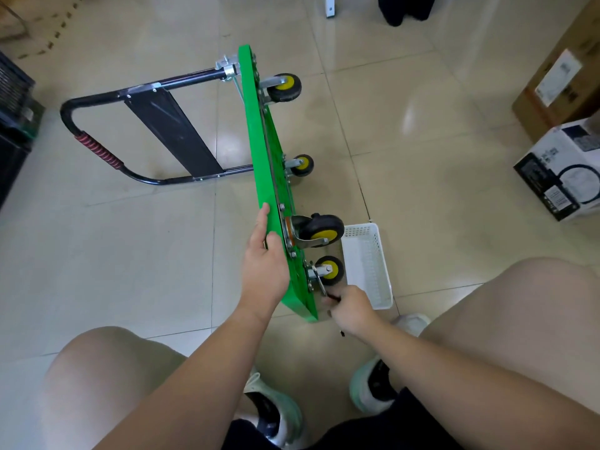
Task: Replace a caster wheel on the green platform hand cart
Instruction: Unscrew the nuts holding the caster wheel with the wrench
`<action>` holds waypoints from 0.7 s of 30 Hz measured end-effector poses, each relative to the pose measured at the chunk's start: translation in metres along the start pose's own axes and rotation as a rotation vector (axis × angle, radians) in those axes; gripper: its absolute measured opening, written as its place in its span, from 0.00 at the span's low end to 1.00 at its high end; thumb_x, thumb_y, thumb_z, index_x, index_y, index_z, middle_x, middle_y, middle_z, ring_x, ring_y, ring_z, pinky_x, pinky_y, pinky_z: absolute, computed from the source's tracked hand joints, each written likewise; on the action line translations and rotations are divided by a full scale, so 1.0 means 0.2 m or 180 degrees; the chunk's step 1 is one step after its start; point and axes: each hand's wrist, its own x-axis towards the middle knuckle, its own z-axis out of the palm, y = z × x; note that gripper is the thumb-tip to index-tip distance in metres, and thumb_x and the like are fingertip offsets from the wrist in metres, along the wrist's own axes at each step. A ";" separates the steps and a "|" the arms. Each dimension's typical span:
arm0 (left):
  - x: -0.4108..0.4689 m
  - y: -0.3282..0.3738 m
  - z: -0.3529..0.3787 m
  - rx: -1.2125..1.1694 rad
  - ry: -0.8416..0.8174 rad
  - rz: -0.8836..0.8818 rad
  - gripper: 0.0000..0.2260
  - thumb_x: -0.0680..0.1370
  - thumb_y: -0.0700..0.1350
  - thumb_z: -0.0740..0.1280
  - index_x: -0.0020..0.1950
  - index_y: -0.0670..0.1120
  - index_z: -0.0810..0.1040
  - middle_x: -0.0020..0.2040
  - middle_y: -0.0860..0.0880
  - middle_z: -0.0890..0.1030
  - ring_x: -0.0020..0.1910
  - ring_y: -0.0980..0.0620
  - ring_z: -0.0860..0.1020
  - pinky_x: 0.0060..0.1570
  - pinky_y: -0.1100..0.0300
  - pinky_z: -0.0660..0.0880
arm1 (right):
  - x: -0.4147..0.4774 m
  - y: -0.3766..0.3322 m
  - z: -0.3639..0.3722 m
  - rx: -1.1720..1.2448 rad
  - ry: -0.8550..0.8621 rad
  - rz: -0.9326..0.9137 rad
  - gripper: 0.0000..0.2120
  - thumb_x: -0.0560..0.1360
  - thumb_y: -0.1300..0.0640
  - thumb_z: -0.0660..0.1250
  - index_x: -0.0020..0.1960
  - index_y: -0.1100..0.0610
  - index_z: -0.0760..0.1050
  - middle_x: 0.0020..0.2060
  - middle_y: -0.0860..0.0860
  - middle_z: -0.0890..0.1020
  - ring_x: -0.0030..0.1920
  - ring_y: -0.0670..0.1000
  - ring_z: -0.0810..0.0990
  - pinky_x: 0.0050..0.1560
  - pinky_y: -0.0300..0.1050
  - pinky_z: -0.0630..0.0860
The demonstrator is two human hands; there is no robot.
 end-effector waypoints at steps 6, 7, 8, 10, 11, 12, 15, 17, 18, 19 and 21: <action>-0.01 0.00 0.00 0.0002 0.0016 0.0016 0.25 0.84 0.44 0.53 0.79 0.62 0.64 0.69 0.53 0.79 0.56 0.53 0.79 0.62 0.53 0.76 | -0.09 -0.13 0.04 0.0514 0.0028 0.0073 0.08 0.78 0.53 0.69 0.51 0.54 0.85 0.41 0.52 0.86 0.44 0.53 0.85 0.50 0.47 0.79; -0.01 0.00 0.00 -0.0002 0.0014 0.0009 0.25 0.84 0.44 0.53 0.79 0.62 0.64 0.70 0.53 0.78 0.60 0.51 0.79 0.66 0.50 0.75 | -0.10 -0.15 0.04 0.0617 0.0023 0.0080 0.07 0.78 0.53 0.69 0.51 0.54 0.85 0.40 0.51 0.86 0.41 0.52 0.85 0.48 0.47 0.80; -0.01 0.00 0.00 -0.0004 0.0007 -0.0006 0.25 0.84 0.44 0.53 0.79 0.62 0.64 0.71 0.53 0.78 0.62 0.50 0.79 0.68 0.48 0.74 | -0.11 -0.17 0.05 0.0758 0.0034 0.0066 0.07 0.78 0.54 0.69 0.49 0.54 0.85 0.39 0.51 0.86 0.38 0.50 0.84 0.45 0.46 0.80; -0.01 0.00 -0.01 0.0015 -0.0019 -0.0018 0.24 0.84 0.44 0.53 0.79 0.62 0.64 0.71 0.55 0.77 0.63 0.52 0.78 0.68 0.51 0.73 | -0.12 -0.20 0.05 0.0962 0.0039 0.0033 0.06 0.79 0.55 0.68 0.47 0.52 0.84 0.39 0.49 0.85 0.35 0.47 0.82 0.44 0.45 0.81; -0.01 0.00 -0.01 0.0012 -0.0027 -0.0011 0.24 0.84 0.44 0.53 0.79 0.62 0.64 0.71 0.56 0.77 0.61 0.55 0.78 0.66 0.56 0.74 | -0.12 -0.21 0.05 0.1034 0.0030 0.0015 0.06 0.79 0.55 0.68 0.47 0.51 0.83 0.39 0.49 0.85 0.35 0.46 0.82 0.46 0.47 0.81; -0.01 0.01 -0.01 0.0003 -0.0029 -0.0016 0.24 0.85 0.43 0.53 0.80 0.61 0.64 0.69 0.57 0.78 0.57 0.59 0.79 0.61 0.63 0.75 | -0.12 -0.21 0.05 0.1089 0.0010 0.0014 0.06 0.79 0.54 0.68 0.46 0.51 0.83 0.40 0.50 0.85 0.36 0.47 0.83 0.48 0.49 0.82; -0.01 0.01 -0.01 -0.0020 -0.0010 0.0002 0.24 0.85 0.43 0.53 0.79 0.61 0.64 0.67 0.56 0.79 0.53 0.58 0.79 0.57 0.62 0.76 | -0.12 -0.21 0.04 0.1189 -0.0097 0.0052 0.07 0.81 0.53 0.66 0.51 0.52 0.83 0.41 0.48 0.84 0.37 0.46 0.83 0.45 0.46 0.81; -0.01 0.00 -0.01 -0.0063 -0.0002 0.0001 0.25 0.85 0.43 0.53 0.79 0.62 0.64 0.67 0.55 0.80 0.52 0.57 0.80 0.56 0.60 0.77 | -0.13 -0.22 0.03 0.1282 -0.0150 0.0044 0.10 0.81 0.52 0.65 0.57 0.53 0.82 0.41 0.46 0.83 0.37 0.45 0.82 0.40 0.41 0.77; -0.01 0.00 -0.01 -0.0094 -0.0008 -0.0013 0.25 0.85 0.43 0.53 0.80 0.62 0.64 0.66 0.55 0.80 0.47 0.60 0.79 0.51 0.65 0.76 | -0.12 -0.23 0.03 0.1323 -0.0197 0.0029 0.09 0.81 0.52 0.65 0.57 0.52 0.82 0.40 0.45 0.83 0.37 0.44 0.82 0.39 0.39 0.75; -0.01 0.00 -0.01 -0.0098 -0.0015 -0.0012 0.25 0.85 0.43 0.53 0.80 0.62 0.64 0.65 0.56 0.80 0.42 0.63 0.78 0.45 0.70 0.75 | -0.12 -0.23 0.02 0.1380 -0.0240 0.0030 0.08 0.81 0.52 0.65 0.54 0.51 0.82 0.40 0.45 0.83 0.37 0.44 0.81 0.38 0.39 0.75; -0.01 0.01 -0.01 -0.0089 -0.0001 -0.0006 0.25 0.85 0.42 0.53 0.80 0.60 0.63 0.63 0.60 0.79 0.37 0.68 0.76 0.37 0.76 0.71 | -0.11 -0.23 0.02 0.1445 -0.0305 0.0066 0.06 0.81 0.52 0.66 0.48 0.49 0.82 0.39 0.46 0.83 0.37 0.45 0.81 0.42 0.42 0.76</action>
